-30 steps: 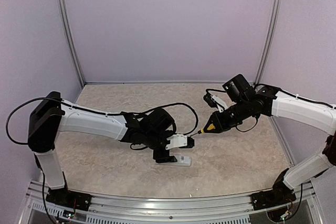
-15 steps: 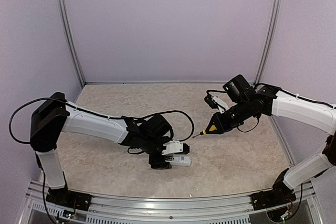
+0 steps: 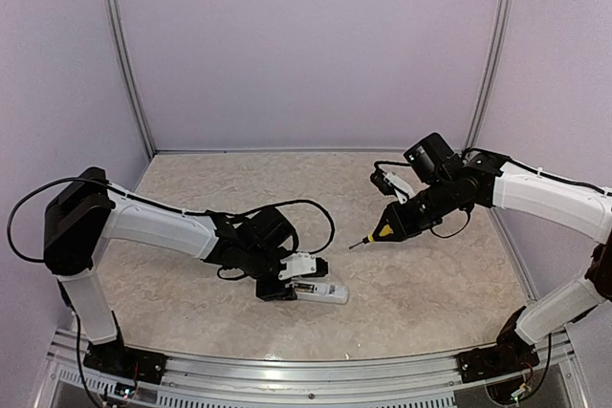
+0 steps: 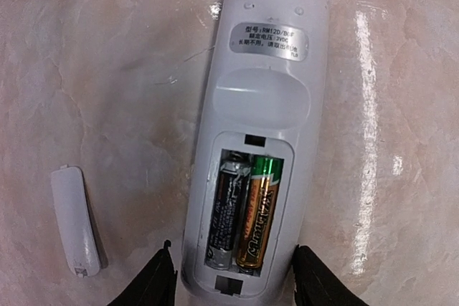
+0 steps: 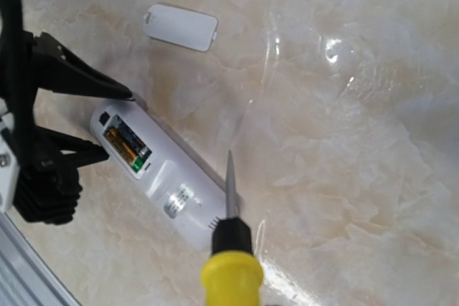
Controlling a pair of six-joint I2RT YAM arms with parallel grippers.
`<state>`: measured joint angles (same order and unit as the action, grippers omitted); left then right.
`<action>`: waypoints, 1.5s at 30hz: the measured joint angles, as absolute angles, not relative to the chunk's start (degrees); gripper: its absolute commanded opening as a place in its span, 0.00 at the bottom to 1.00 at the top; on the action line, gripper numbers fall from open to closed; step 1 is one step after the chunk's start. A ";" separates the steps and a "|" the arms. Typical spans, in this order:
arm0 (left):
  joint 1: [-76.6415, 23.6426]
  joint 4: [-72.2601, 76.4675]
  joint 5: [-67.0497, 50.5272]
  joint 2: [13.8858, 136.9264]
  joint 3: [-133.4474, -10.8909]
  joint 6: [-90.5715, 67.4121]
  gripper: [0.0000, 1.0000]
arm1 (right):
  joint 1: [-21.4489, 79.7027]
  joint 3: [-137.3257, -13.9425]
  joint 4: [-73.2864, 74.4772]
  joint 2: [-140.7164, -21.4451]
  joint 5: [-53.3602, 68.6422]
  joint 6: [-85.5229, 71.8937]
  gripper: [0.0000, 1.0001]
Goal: Unload the batteries from the remote control
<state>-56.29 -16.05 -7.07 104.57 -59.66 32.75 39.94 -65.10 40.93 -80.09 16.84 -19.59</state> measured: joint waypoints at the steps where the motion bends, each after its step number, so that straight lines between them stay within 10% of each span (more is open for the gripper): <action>1: -56.29 -16.01 -7.07 104.57 -59.66 32.60 0.49 | 39.94 -65.10 40.93 -80.09 16.82 -19.55 0.00; 16: -59.33 -11.18 -6.98 106.00 -62.26 22.13 0.44 | 39.09 -68.55 46.96 -80.16 17.02 -17.30 0.00; 23: -61.01 -6.79 -3.90 107.48 -61.89 16.69 0.65 | 39.09 -70.91 50.59 -81.38 19.70 -15.20 0.00; 45: -56.34 22.79 -7.33 92.62 -31.51 14.55 0.64 | 50.74 -79.44 49.43 -95.20 19.73 -29.26 0.00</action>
